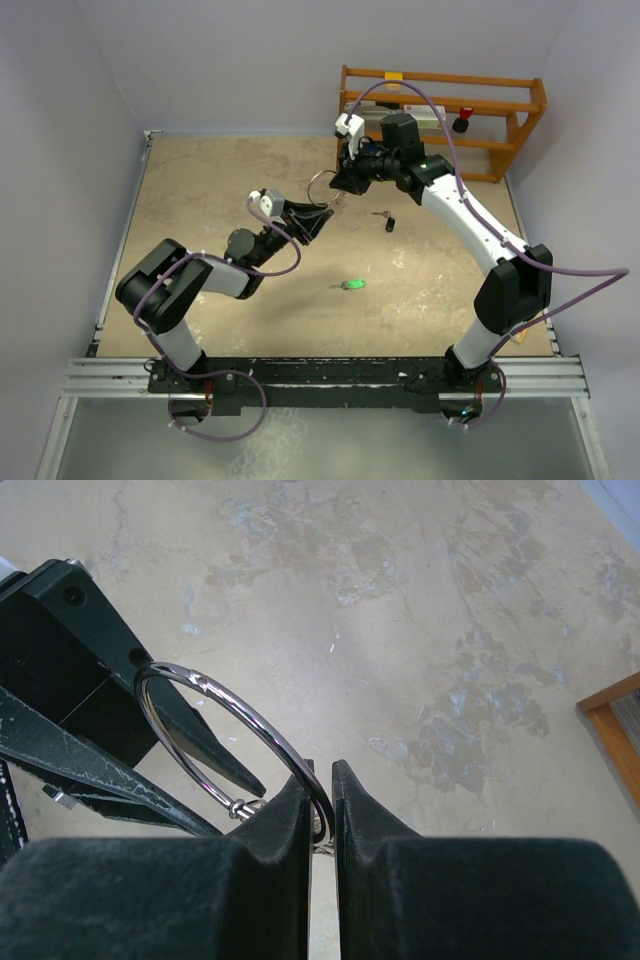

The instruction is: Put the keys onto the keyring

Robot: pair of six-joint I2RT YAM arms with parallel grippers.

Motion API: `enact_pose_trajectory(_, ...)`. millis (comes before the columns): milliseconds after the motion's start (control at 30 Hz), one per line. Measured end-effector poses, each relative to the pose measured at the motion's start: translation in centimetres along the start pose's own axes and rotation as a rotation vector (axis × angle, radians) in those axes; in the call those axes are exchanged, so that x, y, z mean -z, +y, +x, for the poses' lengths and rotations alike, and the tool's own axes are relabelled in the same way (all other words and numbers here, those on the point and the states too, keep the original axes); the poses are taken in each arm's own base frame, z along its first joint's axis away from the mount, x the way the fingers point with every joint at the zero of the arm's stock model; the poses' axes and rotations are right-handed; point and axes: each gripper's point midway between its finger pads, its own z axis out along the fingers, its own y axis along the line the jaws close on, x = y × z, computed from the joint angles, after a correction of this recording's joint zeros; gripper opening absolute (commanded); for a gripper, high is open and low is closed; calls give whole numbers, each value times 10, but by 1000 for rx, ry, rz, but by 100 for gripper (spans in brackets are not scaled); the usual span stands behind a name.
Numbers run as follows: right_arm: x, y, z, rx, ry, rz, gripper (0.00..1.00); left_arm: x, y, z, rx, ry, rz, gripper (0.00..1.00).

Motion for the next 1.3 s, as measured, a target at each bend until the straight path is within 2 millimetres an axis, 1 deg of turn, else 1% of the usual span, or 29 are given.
enact_pose_trajectory(500, 0, 0, 0, 1, 0, 0, 0, -4, -1, -5, -5, -13, 9, 26)
enact_pose_trajectory(1300, 0, 0, 0, 4, 0, 0, 0, -7, 1, -2, -3, -9, 7, 24)
